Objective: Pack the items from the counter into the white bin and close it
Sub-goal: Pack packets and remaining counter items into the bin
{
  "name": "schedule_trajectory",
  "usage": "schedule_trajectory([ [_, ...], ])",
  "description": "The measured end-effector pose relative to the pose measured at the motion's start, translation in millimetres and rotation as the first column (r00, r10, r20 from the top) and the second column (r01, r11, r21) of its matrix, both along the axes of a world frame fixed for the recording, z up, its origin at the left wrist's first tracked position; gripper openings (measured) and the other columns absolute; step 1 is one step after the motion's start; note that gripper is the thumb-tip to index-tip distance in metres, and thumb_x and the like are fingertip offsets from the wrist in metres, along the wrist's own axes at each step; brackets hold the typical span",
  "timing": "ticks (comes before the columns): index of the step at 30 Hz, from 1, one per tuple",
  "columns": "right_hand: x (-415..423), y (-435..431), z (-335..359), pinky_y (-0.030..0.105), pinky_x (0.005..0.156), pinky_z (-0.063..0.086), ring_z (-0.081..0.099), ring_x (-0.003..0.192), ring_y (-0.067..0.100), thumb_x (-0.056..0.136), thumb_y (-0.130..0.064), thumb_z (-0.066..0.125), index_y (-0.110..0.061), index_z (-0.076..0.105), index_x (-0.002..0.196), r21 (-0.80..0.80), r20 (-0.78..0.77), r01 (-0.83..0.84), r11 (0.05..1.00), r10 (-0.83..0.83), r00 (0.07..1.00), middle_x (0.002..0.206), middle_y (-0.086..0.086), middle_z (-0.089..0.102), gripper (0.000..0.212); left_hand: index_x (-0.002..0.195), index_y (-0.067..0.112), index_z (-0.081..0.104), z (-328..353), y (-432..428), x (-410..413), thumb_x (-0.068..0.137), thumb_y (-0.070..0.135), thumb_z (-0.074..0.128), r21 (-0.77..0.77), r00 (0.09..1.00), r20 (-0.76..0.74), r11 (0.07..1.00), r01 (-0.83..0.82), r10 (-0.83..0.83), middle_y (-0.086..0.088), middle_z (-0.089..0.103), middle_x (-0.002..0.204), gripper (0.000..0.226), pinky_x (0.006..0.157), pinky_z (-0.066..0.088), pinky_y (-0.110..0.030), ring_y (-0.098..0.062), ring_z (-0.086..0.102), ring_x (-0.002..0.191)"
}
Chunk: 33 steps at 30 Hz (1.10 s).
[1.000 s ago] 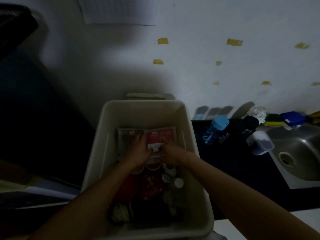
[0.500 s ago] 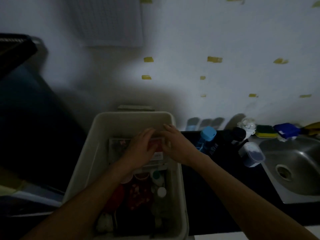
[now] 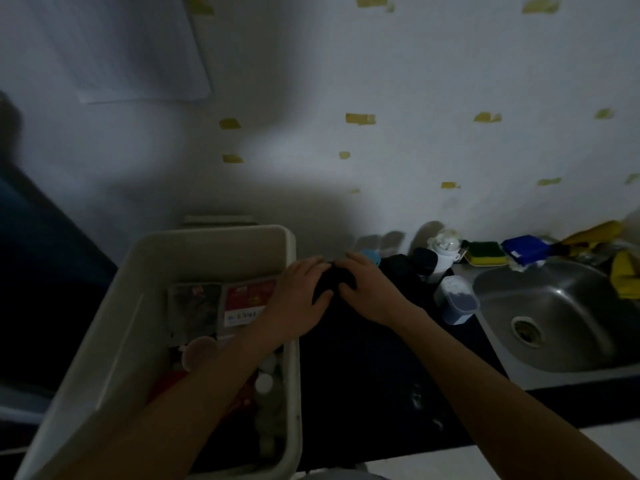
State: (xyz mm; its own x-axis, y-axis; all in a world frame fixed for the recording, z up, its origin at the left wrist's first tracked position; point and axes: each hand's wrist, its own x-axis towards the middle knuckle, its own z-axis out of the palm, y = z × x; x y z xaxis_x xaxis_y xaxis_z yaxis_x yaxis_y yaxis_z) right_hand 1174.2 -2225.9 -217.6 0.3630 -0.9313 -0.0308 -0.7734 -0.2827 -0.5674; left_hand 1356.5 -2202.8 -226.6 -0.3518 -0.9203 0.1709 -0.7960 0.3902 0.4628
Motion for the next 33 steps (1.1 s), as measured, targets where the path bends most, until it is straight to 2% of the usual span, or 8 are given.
schedule_trajectory([
  [4, -24, -8, -14, 0.038, 0.118, 0.023, 0.026, 0.144, 0.028, 0.094, -0.02, 0.055, -0.013, 0.045, 0.143, -0.011, -0.09, 0.013, 1.0, -0.014, 0.996, 0.155, 0.013, 0.032, 0.05, 0.144, 0.018, 0.041, -18, 5, -19, 0.098, 0.04, 0.046, 0.04, 0.996, 0.067, 0.997, -0.059, 0.056, -0.002, 0.033, 0.153, 0.051, 0.117, 0.02, -0.039, -0.023, 0.027, 0.142],
  [8, -35, -17, -28, 0.041, 0.117, 0.026, 0.029, 0.143, 0.028, 0.092, -0.021, 0.055, -0.014, 0.046, 0.141, -0.062, -0.161, -0.053, 0.997, 0.042, 0.986, 0.153, 0.012, 0.035, 0.05, 0.14, 0.021, 0.045, -27, 3, -30, 0.097, 0.041, 0.044, -0.015, 0.982, 0.15, 0.993, -0.114, 0.115, -0.001, 0.038, 0.15, 0.047, 0.117, 0.019, -0.039, -0.022, 0.031, 0.14],
  [13, -49, -38, -45, 0.044, 0.121, 0.011, 0.01, 0.149, 0.032, 0.092, -0.022, 0.052, -0.015, 0.031, 0.15, -0.082, -0.309, -0.103, 0.991, 0.073, 0.948, 0.16, 0.013, 0.019, 0.062, 0.137, 0.019, 0.048, -29, 0, -40, 0.098, 0.037, 0.044, -0.035, 0.973, 0.137, 0.983, -0.182, 0.185, -0.001, 0.041, 0.148, 0.043, 0.116, 0.019, -0.04, -0.02, 0.033, 0.137],
  [17, -56, -54, -58, 0.055, 0.12, -0.002, -0.007, 0.15, 0.034, 0.095, -0.033, 0.049, -0.019, 0.015, 0.155, -0.09, -0.56, -0.18, 0.979, 0.1, 0.822, 0.163, 0.011, 0.003, 0.07, 0.137, 0.02, 0.048, -34, 6, -45, 0.099, 0.035, 0.043, -0.029, 0.971, 0.154, 0.983, -0.182, 0.184, 0.0, 0.04, 0.148, 0.042, 0.117, 0.017, -0.04, -0.018, 0.032, 0.138],
  [20, -55, -64, -62, 0.062, 0.117, -0.004, -0.009, 0.149, 0.039, 0.095, -0.04, 0.048, -0.022, 0.013, 0.155, -0.065, -0.624, -0.171, 0.983, 0.094, 0.776, 0.163, 0.014, -0.002, 0.072, 0.137, 0.02, 0.048, -37, 5, -47, 0.099, 0.034, 0.042, -0.007, 0.971, 0.135, 0.98, -0.199, 0.198, 0.001, 0.039, 0.149, 0.041, 0.117, 0.018, -0.039, -0.017, 0.031, 0.138],
  [24, -52, -73, -66, 0.065, 0.116, -0.003, 0.003, 0.147, 0.044, 0.098, -0.044, 0.044, -0.026, 0.009, 0.156, -0.038, -0.67, -0.158, 0.987, 0.092, 0.737, 0.163, 0.016, -0.002, 0.07, 0.136, 0.022, 0.048, -42, 6, -49, 0.099, 0.034, 0.041, -0.032, 0.97, 0.154, 0.982, -0.184, 0.186, 0.002, 0.041, 0.148, 0.04, 0.117, 0.018, -0.037, -0.016, 0.033, 0.137],
  [28, -47, -77, -64, 0.062, 0.117, 0.004, 0.022, 0.141, 0.044, 0.099, -0.033, 0.046, -0.026, 0.017, 0.154, -0.047, -0.644, -0.207, 0.977, 0.129, 0.754, 0.16, 0.018, 0.008, 0.062, 0.136, 0.021, 0.049, -45, 5, -49, 0.099, 0.034, 0.041, -0.043, 0.971, 0.136, 0.98, -0.194, 0.198, 0.003, 0.041, 0.147, 0.04, 0.116, 0.019, -0.034, -0.015, 0.032, 0.137],
  [33, -37, -73, -56, 0.046, 0.108, 0.034, 0.038, 0.127, 0.038, 0.094, -0.019, 0.053, -0.023, 0.041, 0.139, -0.071, -0.484, -0.287, 0.955, 0.219, 0.847, 0.148, 0.014, 0.027, 0.047, 0.139, 0.02, 0.046, -47, 5, -49, 0.099, 0.034, 0.04, -0.017, 0.975, 0.147, 0.986, -0.167, 0.167, 0.001, 0.038, 0.15, 0.042, 0.116, 0.021, -0.034, -0.017, 0.029, 0.14],
])
